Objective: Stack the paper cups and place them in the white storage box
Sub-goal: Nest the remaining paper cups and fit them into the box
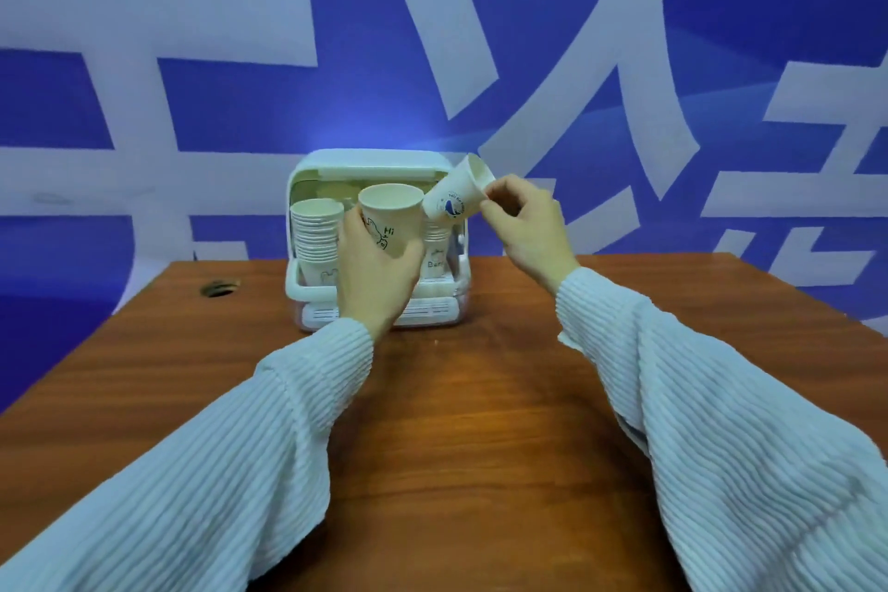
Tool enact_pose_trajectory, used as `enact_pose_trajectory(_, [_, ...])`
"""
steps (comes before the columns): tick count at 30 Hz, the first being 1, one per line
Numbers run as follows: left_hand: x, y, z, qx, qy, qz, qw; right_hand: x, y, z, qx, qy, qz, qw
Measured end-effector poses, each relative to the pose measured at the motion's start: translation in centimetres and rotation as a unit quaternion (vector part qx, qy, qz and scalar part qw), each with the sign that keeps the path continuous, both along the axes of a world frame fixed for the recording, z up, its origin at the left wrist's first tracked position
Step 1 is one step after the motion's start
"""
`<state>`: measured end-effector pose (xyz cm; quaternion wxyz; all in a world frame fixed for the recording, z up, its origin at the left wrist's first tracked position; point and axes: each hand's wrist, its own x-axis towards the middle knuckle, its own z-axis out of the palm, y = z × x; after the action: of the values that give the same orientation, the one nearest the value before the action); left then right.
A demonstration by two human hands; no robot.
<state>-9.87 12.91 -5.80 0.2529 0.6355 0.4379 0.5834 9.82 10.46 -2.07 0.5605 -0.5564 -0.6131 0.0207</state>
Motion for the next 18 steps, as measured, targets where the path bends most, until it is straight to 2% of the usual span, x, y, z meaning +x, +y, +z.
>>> enact_pose_trajectory(3, [-3.9, 0.9, 0.0, -0.007, -0.004, 0.035, 0.999, -3.8, 2.7, -0.4, 0.010, -0.112, -0.007, 0.994])
enact_pose_trajectory(7, [-6.9, 2.2, -0.1, -0.016, -0.004, 0.056, 0.998, -6.4, 5.3, -0.9, -0.050, -0.208, -0.023, 0.977])
enact_pose_trajectory(10, [-8.0, 3.0, -0.4, -0.016, -0.002, 0.054, 0.998, -7.0, 6.6, -1.2, -0.081, -0.315, -0.014, 0.945])
enact_pose_trajectory(14, [-8.4, 3.9, -0.4, -0.006, 0.005, 0.044, 0.999, -7.4, 8.1, -0.1, -0.107, -0.391, -0.021, 0.914])
enact_pose_trajectory(18, [-8.4, 4.4, 0.3, 0.004, 0.004, 0.027, 1.000, -8.3, 9.2, 0.9, -0.164, -0.481, 0.003, 0.861])
